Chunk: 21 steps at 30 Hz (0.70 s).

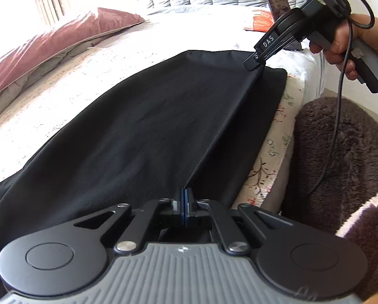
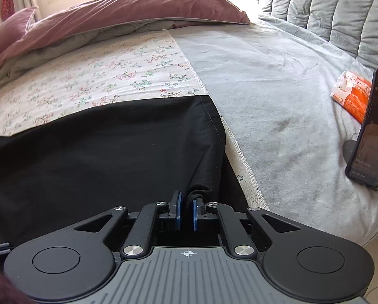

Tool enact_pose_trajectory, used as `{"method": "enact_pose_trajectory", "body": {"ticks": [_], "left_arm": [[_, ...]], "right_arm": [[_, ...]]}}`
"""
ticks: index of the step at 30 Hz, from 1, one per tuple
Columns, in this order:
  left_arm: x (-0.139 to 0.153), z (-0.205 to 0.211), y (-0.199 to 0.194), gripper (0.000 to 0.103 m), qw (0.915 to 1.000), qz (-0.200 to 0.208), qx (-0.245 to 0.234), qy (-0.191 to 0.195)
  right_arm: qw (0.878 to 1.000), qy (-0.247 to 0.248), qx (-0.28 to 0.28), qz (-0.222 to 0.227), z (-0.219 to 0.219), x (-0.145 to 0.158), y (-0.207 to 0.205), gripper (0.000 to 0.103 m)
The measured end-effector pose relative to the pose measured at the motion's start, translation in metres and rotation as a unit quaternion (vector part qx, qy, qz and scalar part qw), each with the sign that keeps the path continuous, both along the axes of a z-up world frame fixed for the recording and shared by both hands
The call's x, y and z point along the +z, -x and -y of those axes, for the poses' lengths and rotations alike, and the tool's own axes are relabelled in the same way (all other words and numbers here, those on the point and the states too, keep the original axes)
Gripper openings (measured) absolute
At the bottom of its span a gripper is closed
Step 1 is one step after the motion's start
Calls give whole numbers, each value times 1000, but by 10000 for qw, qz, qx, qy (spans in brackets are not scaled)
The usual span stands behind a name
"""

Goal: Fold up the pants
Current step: 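Grasp the trouser hem with the left gripper while the right gripper pinches the leg edge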

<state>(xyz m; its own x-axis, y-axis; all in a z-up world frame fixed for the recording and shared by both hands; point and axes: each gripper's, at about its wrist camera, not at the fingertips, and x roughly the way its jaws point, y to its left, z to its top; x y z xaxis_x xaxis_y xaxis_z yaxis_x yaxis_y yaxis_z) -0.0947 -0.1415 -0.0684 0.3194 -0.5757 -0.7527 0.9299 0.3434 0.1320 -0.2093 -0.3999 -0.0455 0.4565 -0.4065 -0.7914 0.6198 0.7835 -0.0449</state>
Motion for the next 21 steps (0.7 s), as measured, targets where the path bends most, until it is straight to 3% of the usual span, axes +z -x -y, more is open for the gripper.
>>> {"method": "enact_pose_trajectory", "body": {"ticks": [4, 7, 9, 10, 14, 18, 21], "left_arm": [[6, -7, 2, 16, 9990, -394, -231, 0], [5, -11, 2, 17, 9974, -620, -369, -59], [3, -14, 2, 18, 9962, -741, -455, -84], [3, -14, 2, 19, 9959, -776, -466, -71], [1, -16, 5, 24, 9961, -754, -448, 8], [0, -15, 6, 35, 9966, -721, -390, 104], [-3, -10, 7, 35, 9971, -654, -380, 109]], "right_arm": [[9958, 369, 264, -800, -14, 6, -1, 11], [9936, 531, 300, -954, -12, 15, 2, 35], [9937, 669, 291, -854, -7, 27, 5, 65], [9933, 802, 299, -782, -5, 33, 5, 70], [9920, 1058, 338, -597, 11, 55, -1, 72], [9959, 590, 673, 158, 30, 64, -11, 74], [9951, 365, 799, 448, 46, 54, -25, 74]]}}
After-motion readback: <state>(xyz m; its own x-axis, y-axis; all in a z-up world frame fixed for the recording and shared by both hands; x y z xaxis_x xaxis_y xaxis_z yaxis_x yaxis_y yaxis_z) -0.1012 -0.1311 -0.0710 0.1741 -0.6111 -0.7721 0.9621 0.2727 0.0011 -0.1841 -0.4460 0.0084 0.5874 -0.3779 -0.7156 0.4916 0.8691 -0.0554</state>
